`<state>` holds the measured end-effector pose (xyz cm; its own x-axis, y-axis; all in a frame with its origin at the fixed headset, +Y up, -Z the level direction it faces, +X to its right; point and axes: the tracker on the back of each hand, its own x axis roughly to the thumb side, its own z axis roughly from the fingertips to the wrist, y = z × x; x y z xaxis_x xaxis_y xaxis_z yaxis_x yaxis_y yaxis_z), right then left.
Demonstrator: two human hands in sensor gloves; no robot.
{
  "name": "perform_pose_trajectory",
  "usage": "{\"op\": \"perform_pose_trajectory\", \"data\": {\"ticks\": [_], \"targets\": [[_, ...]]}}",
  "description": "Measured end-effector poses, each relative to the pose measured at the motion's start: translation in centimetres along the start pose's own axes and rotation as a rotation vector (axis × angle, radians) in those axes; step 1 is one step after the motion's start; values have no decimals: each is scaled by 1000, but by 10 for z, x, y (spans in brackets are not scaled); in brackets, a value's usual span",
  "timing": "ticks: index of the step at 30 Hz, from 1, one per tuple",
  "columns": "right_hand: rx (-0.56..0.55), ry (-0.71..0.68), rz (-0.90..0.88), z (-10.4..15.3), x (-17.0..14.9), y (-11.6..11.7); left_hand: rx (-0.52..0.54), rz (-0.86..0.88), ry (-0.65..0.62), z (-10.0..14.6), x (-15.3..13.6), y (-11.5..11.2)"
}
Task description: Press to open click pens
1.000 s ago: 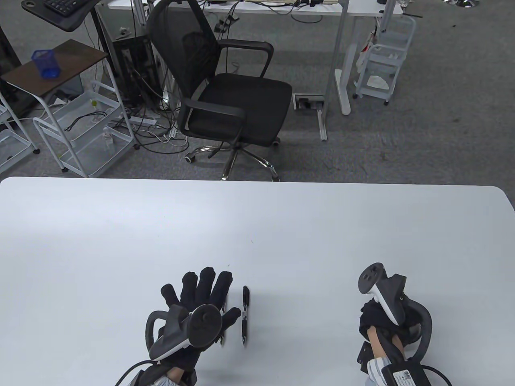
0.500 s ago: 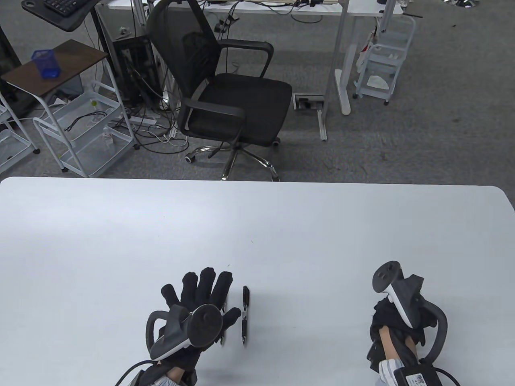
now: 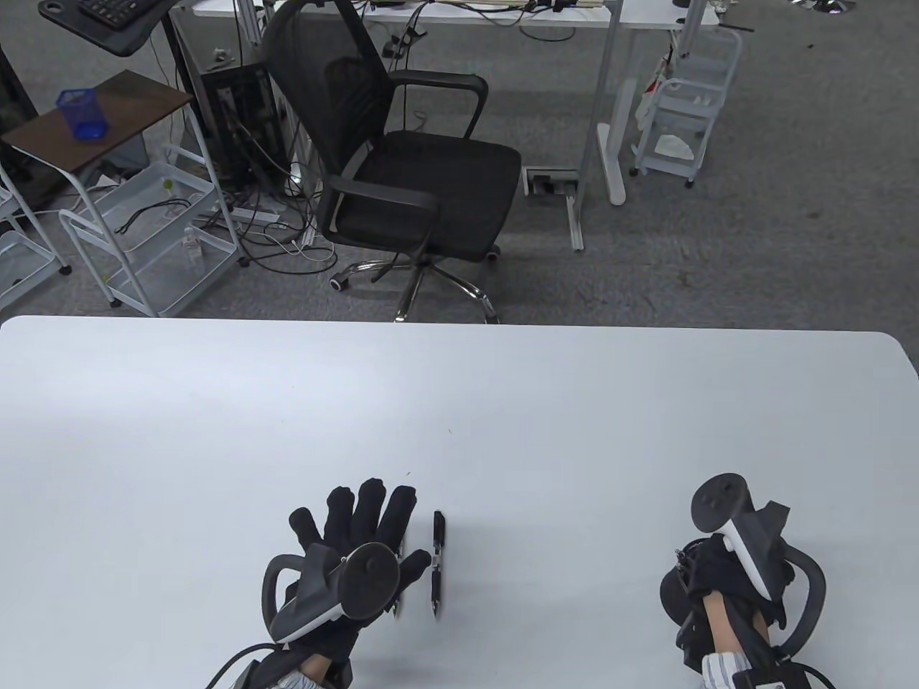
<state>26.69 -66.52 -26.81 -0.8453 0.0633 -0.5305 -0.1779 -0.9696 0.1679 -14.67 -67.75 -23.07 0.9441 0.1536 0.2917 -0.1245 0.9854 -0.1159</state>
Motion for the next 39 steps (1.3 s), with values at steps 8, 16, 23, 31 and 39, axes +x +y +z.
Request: {"op": "perform_pose_trajectory", "data": {"ticks": [8,16,23,31,39], "targets": [[-20,-65,-78,-4,-2,10,-1,5,1,-1,0,0],[53,-112,-115,-11,-7,21,-3,6,1,-1,-1,0],[180,-229,-74,-13,-9,25,-6,5,3,-1,-1,0],[289,-384,-67,-14,-8,25,-4,2,3,-1,-1,0],[314,-384,-12,-16,-1,27,-1,3,4,-1,-1,0]]}}
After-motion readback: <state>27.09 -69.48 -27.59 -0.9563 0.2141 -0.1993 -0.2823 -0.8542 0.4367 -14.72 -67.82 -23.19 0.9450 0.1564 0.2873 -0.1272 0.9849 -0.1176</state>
